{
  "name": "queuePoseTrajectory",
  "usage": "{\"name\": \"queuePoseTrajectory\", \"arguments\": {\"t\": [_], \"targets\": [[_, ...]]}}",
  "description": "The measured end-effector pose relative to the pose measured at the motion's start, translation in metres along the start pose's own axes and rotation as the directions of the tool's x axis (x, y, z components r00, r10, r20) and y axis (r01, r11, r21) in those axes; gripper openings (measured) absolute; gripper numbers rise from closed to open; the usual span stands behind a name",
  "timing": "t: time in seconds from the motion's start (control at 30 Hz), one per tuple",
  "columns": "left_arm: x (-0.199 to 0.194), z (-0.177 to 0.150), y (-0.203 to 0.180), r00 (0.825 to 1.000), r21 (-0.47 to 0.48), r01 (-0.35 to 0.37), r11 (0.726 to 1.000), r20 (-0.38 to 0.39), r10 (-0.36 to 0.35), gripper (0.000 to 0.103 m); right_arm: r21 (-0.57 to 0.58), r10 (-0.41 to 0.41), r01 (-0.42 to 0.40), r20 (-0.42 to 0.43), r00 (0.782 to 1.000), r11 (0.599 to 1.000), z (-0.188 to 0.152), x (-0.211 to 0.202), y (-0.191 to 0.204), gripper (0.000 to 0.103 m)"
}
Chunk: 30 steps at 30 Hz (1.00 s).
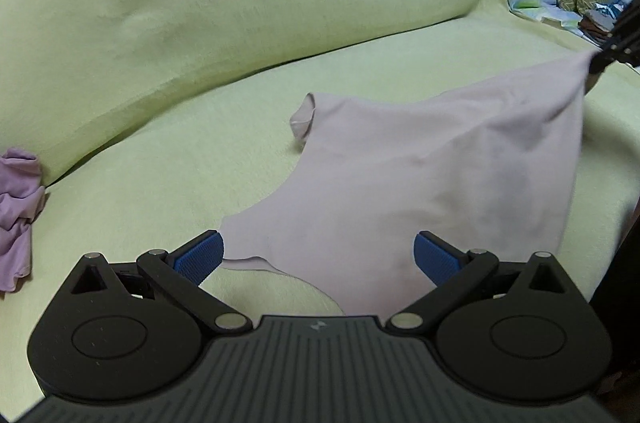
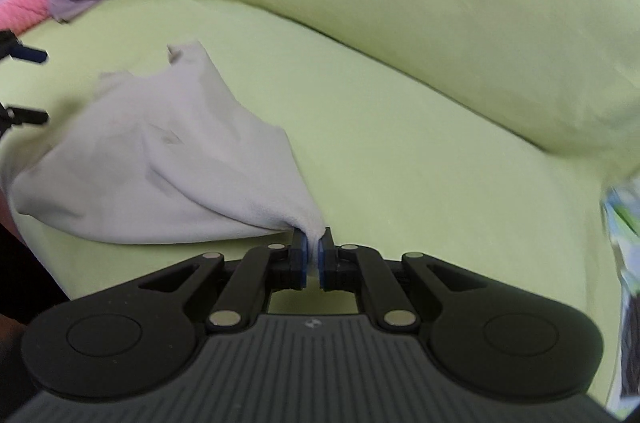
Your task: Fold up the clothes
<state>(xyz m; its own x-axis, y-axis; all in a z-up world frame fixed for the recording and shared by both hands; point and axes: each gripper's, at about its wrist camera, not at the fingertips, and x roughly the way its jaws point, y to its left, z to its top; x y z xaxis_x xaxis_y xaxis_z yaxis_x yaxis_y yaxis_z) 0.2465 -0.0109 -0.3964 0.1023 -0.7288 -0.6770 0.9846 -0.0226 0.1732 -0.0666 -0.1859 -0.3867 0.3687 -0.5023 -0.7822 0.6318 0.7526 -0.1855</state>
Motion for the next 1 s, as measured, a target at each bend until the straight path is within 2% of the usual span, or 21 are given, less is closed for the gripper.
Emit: {"name": "queuePoseTrajectory", "arguments": {"t": [0.07,0.17,0.23,0.33,0.4,0.47,0.57,0.63,0.7,0.77,0.83,0.87,0.9,0.93,0.97,1.0], "targets": [[0.006,0.002,0.003,1.0,0.001,-0.013,1.0,-0.005,0.013,0.102,0.014,-0.004,0.004,-0.015,1.0,1.0,-0.001,0.003,-0.003,0.007],[0.016,-0.001,0.006,1.0,-0.017,-0.015,1.0,-0.026,0.015,0.102,0.015,-0.033,0.033,0.002,0.999,0.999,0.005,0.007,-0.004,0.028],[0.028,-0.003,0.012,0.999,-0.033,-0.01,0.999,-0.047,0.008,0.102,0.005,-0.029,0.029,0.066,0.997,1.0,0.011,0.004,-0.001,0.028],[0.048,-0.005,0.031,0.997,-0.063,0.03,0.998,-0.073,-0.034,0.102,-0.005,0.032,-0.032,0.141,0.989,0.999,0.018,0.003,0.009,0.029],[0.061,-0.005,0.045,0.993,-0.075,0.073,0.994,-0.084,-0.079,0.101,-0.037,0.09,-0.085,0.19,0.978,0.996,0.025,0.008,0.021,0.035],[0.077,-0.004,0.068,0.981,-0.094,0.163,0.982,-0.088,-0.171,0.1,-0.052,0.146,-0.138,0.211,0.966,0.989,0.032,0.018,0.03,0.04],[0.101,0.001,0.093,0.956,-0.099,0.258,0.961,-0.115,-0.268,0.1,-0.092,0.231,-0.215,0.23,0.945,0.972,0.048,0.037,0.048,0.042],[0.117,0.003,0.105,0.938,-0.098,0.295,0.95,-0.158,-0.308,0.1,-0.129,0.274,-0.251,0.207,0.939,0.959,0.063,0.051,0.063,0.043],[0.13,0.004,0.112,0.92,-0.084,0.314,0.946,-0.217,-0.325,0.1,-0.175,0.294,-0.267,0.154,0.943,0.948,0.08,0.064,0.082,0.044],[0.136,0.006,0.115,0.899,-0.073,0.353,0.933,-0.249,-0.36,0.092,-0.172,0.302,-0.28,0.114,0.947,0.944,0.089,0.068,0.089,0.047],[0.135,0.009,0.116,0.886,-0.077,0.383,0.921,-0.252,-0.389,0.071,-0.153,0.296,-0.281,0.092,0.951,0.948,0.092,0.064,0.095,0.052],[0.132,0.012,0.115,0.883,-0.066,0.394,0.917,-0.251,-0.397,0.058,-0.153,0.282,-0.265,0.096,0.955,0.952,0.094,0.062,0.098,0.056],[0.128,0.015,0.114,0.886,-0.045,0.396,0.917,-0.246,-0.394,0.049,-0.155,0.26,-0.243,0.1,0.96,0.957,0.093,0.061,0.099,0.061],[0.123,0.016,0.113,0.892,-0.027,0.392,0.92,-0.236,-0.386,0.014,-0.14,0.218,-0.202,0.111,0.97,0.969,0.089,0.06,0.098,0.062],[0.118,0.018,0.113,0.897,-0.015,0.388,0.922,-0.227,-0.381,0.004,-0.125,0.174,-0.159,0.122,0.977,0.979,0.086,0.059,0.096,0.066],[0.116,0.019,0.112,0.899,-0.006,0.388,0.922,-0.219,-0.38,0.004,-0.108,0.13,-0.116,0.132,0.983,0.987,0.082,0.057,0.095,0.069]]}}
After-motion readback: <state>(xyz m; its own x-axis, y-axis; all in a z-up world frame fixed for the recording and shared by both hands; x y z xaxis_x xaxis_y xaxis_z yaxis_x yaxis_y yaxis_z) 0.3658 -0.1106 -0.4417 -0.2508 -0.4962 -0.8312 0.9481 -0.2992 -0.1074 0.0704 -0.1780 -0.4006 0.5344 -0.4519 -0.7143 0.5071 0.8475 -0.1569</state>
